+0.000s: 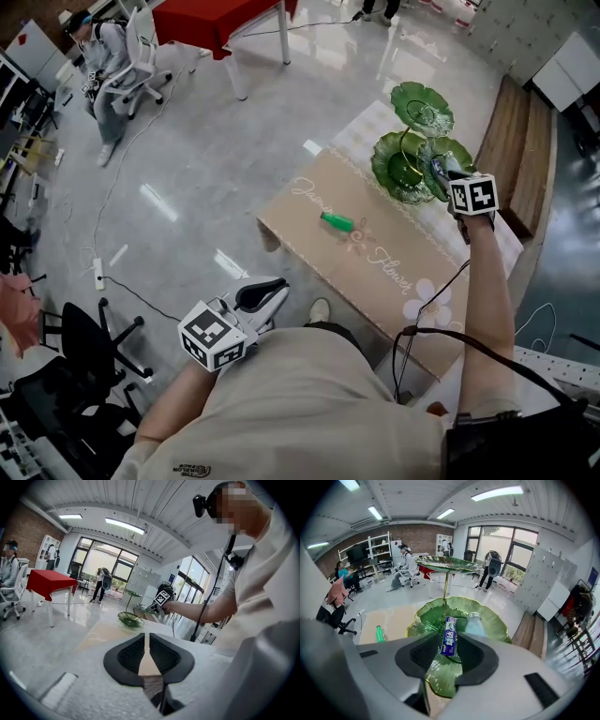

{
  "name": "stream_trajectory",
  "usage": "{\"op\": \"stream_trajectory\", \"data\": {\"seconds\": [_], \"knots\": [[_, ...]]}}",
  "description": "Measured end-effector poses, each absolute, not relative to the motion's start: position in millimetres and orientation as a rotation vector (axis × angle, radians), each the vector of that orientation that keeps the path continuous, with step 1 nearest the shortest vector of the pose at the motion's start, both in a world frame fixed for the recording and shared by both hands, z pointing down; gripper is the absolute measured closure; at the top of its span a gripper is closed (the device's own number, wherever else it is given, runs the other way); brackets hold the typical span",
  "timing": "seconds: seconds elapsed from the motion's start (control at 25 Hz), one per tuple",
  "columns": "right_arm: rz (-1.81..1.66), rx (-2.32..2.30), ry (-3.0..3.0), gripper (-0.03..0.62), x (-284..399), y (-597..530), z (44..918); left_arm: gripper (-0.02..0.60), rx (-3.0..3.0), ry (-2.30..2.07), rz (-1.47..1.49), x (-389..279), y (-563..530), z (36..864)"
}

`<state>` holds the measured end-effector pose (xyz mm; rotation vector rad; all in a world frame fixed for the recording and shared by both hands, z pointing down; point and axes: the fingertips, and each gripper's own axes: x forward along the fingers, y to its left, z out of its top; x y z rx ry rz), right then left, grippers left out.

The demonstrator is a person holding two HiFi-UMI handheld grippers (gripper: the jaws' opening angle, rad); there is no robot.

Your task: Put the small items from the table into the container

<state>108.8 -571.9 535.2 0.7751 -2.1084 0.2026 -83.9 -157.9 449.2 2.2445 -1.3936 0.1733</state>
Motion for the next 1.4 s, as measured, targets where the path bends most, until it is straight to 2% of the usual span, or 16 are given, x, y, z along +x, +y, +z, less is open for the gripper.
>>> {"op": "stream_trajectory", "data": {"seconds": [0.2,0.4,0.76,1.08,1.4], "knots": [[0.213,0.861,-2.153,0.467,116,-550,516,0.554,2.271,-1.358,0.176,-93,-146,448],[0.237,0.925,-2.217,0.504,117,-497,506,0.554,2.321,-1.3,0.18,-102,-131,445],[0.326,0.969,-2.327,0.549,94,-335,507,0.554,2.412,-1.147,0.203,-114,-87,443],[0.435,0.983,-2.372,0.56,63,-178,526,0.554,2.464,-1.044,0.21,-125,-37,453],[0.437,0.908,-2.404,0.56,42,-83,542,0.554,2.485,-0.968,0.233,-124,-10,464]]}}
